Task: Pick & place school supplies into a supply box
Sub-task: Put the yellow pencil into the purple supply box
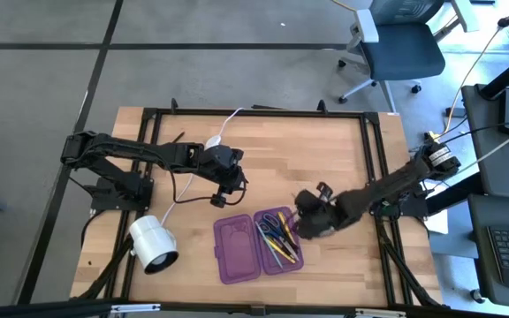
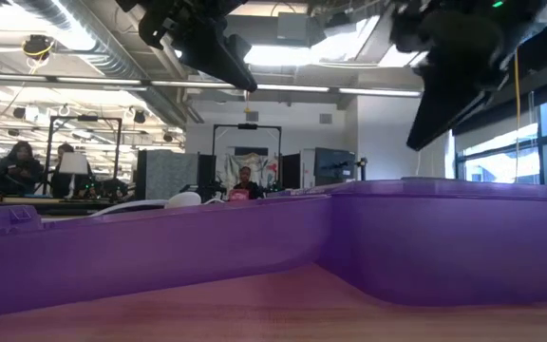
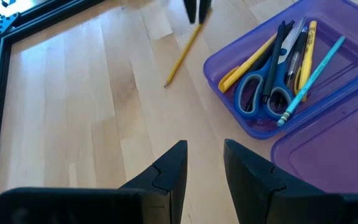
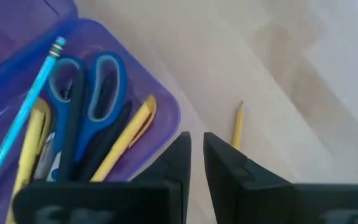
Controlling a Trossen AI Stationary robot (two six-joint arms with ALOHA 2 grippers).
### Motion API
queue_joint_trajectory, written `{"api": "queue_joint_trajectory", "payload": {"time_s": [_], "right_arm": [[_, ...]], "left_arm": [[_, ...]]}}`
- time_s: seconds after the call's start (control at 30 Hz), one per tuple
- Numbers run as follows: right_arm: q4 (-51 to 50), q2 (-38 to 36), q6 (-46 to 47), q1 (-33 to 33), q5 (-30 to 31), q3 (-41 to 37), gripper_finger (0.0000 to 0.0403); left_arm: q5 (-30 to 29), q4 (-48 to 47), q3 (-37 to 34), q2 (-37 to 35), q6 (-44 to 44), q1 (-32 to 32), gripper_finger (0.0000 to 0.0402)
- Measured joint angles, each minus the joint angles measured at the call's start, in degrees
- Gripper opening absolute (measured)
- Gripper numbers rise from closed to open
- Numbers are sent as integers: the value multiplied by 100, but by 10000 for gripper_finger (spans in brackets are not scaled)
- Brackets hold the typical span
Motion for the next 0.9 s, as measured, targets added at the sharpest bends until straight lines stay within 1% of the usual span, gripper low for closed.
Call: {"api": "queue_joint_trajectory", "payload": {"time_s": [0.07, 0.23, 0.43, 0.6, 0.67, 0.73, 0.9], "right_arm": [[-47, -11, 152, 362, 516, 0, 49], [-164, -15, 826, 1262, 1364, -10, 49], [-511, -5, 1844, 2040, 1925, -39, 49], [-637, 0, 2233, 2525, 2264, -39, 55], [-639, 0, 2357, 2690, 2433, -39, 72], [-641, 19, 2435, 2824, 2488, -39, 99], [-936, 132, 2755, 3088, 2486, -39, 188]], "left_arm": [[0, 1, 0, -2, 0, 1, 98], [0, 0, 0, -2, -11, 1, 98], [1, 12, 0, -1, -10, -1, 98], [2, 99, 0, 0, -17, 1, 98], [2, 171, 0, -1, -17, 1, 98], [2, 187, 0, -1, -17, 0, 98], [2, 304, 0, 0, -17, 1, 98]]}}
